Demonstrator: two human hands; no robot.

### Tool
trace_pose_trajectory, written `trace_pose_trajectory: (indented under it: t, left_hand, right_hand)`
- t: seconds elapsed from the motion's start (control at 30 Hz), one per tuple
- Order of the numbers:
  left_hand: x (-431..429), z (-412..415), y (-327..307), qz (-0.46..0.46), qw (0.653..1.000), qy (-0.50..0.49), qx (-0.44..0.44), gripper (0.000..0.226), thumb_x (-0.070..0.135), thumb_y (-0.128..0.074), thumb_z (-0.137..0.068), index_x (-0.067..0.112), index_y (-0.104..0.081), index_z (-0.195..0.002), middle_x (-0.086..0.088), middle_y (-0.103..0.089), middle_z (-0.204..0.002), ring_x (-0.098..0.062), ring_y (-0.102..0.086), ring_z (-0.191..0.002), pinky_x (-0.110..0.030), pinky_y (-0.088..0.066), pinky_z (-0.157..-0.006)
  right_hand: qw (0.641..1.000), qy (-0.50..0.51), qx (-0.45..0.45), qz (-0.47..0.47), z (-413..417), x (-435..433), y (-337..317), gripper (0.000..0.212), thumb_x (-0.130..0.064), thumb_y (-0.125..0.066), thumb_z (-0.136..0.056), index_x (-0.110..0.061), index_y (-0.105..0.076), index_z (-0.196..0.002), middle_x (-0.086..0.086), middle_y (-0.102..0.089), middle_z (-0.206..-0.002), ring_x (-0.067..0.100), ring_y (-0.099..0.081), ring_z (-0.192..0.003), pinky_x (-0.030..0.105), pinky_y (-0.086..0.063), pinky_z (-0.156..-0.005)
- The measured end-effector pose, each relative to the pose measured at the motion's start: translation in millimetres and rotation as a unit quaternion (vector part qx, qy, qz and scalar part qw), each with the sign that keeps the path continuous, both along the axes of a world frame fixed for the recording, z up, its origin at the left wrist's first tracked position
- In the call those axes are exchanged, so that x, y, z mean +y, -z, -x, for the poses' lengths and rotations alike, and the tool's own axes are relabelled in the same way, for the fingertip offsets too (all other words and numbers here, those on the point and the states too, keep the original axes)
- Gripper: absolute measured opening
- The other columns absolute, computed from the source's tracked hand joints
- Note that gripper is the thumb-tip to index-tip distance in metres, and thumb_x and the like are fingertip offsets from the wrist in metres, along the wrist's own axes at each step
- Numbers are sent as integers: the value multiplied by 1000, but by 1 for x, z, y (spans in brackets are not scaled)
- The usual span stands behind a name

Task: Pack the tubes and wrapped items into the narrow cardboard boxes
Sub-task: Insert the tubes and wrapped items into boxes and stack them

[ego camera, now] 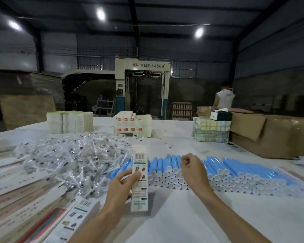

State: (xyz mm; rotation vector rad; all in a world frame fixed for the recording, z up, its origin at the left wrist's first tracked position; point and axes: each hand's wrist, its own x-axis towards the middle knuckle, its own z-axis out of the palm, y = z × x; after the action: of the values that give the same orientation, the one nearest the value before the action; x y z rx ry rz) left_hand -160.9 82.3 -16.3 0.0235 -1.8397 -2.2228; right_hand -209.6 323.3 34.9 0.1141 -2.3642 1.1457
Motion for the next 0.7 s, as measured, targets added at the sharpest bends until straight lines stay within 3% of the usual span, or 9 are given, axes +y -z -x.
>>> trace_pose_trajectory:
  t: [0.07, 0.13, 0.23, 0.33, 0.47, 0.57, 0.7]
  left_hand:
    - [-3, 2, 4, -4, 1000, -9, 3, 29, 35, -76, -97, 21, -73, -123, -7, -83, -99, -25, -82, -89, -40, -65, -76]
    - [-2, 1, 4, -22, 1000, -9, 3, 26, 34, -75, -99, 20, -73, -121, -7, -83, -98, -25, -82, -88, -40, -64, -76]
    - [0, 0, -1, -49, 999, 1, 2, 25, 30, -75, -99, 19, -72, -122, -9, -83, -97, -25, -82, -86, -31, -64, -67]
    - [-1, -2, -6, -70, 997, 11, 6, 28, 29, -75, -98, 17, -71, -124, -9, -83, -97, -22, -81, -84, -26, -63, -62]
    - [-4, 0, -7, -77, 997, 12, 3, 34, 29, -76, -98, 15, -68, -128, -8, -83, -99, -22, -82, -87, -29, -63, -65]
    - [-4, 1, -6, -68, 998, 12, 4, 36, 26, -76, -99, 16, -65, -132, -7, -83, -101, -22, -82, -90, -33, -64, -69]
    - [-5, 1, -6, -50, 999, 7, 2, 34, 25, -73, -102, 14, -66, -133, -5, -81, -111, -22, -80, -97, -35, -64, -75]
  right_hand:
    - [995, 68, -16, -76, 35, 24, -18, 12, -13, -51, -105, -10, -62, -109, 1, -53, -108, 23, -58, -99, 32, -42, -75]
    - [982, 112, -65, -138, 67, 42, -27, 13, -10, -49, -103, -6, -57, -93, 8, -49, -101, 32, -56, -100, 34, -39, -75]
    - [964, 124, -152, -180, 99, 58, -21, 36, -12, -50, -101, -13, -36, -68, 9, -41, -78, 27, -49, -84, 33, -37, -69]
    - [955, 104, -197, -196, 114, 61, -10, 40, -22, -50, -105, -18, -33, -69, 7, -43, -79, 24, -48, -82, 33, -36, -70]
    - [956, 81, -208, -190, 121, 59, -12, 43, -23, -59, -102, -14, -37, -66, 4, -39, -63, 19, -41, -61, 32, -28, -57]
    - [942, 74, -242, -219, 117, 54, -25, 33, -28, -64, -99, -6, -50, -79, 10, -56, -79, 25, -53, -76, 30, -38, -65]
    - [929, 72, -253, -259, 112, 48, -37, 30, -33, -65, -100, -7, -51, -99, 10, -59, -101, 27, -57, -89, 30, -42, -71]
